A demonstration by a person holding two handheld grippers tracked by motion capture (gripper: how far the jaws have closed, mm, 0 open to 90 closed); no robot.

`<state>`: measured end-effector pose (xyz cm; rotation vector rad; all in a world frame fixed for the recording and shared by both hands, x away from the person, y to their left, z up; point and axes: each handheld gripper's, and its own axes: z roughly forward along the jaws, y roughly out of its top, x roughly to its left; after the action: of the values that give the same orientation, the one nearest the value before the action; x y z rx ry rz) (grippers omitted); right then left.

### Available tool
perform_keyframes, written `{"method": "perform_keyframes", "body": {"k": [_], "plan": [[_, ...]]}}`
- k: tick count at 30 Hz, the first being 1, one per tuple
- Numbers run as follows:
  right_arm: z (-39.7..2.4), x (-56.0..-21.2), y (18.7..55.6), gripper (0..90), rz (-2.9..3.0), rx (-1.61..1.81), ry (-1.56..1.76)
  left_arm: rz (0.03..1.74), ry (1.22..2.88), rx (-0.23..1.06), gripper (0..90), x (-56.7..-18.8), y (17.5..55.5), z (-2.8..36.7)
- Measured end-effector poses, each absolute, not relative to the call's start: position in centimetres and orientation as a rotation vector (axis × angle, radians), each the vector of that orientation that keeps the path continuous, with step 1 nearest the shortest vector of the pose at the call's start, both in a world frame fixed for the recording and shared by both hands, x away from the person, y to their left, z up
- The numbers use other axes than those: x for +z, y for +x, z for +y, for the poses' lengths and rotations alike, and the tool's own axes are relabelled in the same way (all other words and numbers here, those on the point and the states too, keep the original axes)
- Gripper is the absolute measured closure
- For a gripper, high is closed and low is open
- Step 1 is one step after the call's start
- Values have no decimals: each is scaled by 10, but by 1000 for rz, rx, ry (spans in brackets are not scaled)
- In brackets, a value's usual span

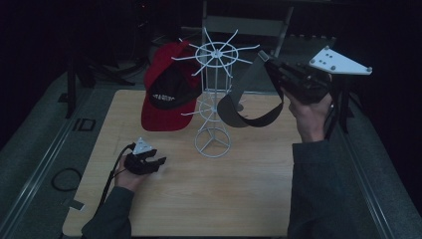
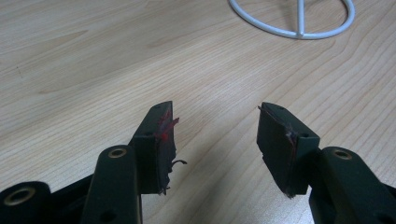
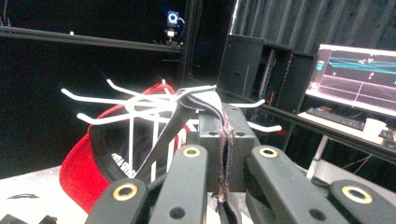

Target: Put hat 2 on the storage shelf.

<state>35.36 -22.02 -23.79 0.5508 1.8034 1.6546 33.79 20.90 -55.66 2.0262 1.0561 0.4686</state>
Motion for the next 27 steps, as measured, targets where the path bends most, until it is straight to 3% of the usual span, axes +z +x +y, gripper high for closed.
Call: {"method": "perform_keyframes", "body": {"k": [27], "plan": [[-205,-264,376,879,1912,1598,624,1056,2027,466,467,-557,338,209]]}}
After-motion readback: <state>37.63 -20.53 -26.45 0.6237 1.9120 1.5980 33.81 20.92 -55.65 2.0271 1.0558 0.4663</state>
